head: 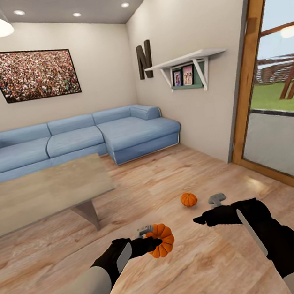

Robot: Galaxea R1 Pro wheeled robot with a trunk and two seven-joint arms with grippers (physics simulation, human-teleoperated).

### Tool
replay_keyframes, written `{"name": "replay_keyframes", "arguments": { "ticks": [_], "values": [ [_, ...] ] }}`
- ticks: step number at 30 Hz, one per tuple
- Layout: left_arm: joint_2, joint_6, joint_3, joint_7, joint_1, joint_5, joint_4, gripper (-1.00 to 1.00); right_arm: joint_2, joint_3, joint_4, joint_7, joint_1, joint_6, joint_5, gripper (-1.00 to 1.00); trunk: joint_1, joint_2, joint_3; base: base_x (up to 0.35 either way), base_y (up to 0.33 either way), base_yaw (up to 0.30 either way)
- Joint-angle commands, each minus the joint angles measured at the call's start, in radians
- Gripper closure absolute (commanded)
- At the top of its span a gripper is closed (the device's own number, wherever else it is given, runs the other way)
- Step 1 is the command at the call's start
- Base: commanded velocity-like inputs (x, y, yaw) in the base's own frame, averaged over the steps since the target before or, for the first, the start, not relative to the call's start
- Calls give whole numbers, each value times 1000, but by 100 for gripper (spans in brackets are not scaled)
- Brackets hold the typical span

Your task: Place each of the two pumpkins and all three candles from the living room inside a cabinet in the living room (use any cabinet), then make sure every cabinet is closed, and position the cauldron so it is next to a table in the living room.

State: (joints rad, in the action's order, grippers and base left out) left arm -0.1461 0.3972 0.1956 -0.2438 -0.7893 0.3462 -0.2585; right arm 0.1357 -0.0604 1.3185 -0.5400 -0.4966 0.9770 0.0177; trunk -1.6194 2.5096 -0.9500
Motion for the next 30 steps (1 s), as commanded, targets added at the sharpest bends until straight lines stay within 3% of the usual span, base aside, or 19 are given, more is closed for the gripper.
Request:
{"name": "replay_keyframes", "arguments": {
  "ticks": [1,15,30],
  "values": [
    [0,5,5,3,-1,8,-1,100,1,-1,1,-3,0,3,2,-100,0,0,0,105,-326,212],
    [0,5,5,3,-1,8,-1,100,1,-2,1,-3,0,3,3,-100,0,0,4,105,-326,57],
    [-1,5,5,4,-1,8,-1,100,1,-2,-2,-3,0,3,4,-100,0,0,-9,105,-326,135]
  ]
}}
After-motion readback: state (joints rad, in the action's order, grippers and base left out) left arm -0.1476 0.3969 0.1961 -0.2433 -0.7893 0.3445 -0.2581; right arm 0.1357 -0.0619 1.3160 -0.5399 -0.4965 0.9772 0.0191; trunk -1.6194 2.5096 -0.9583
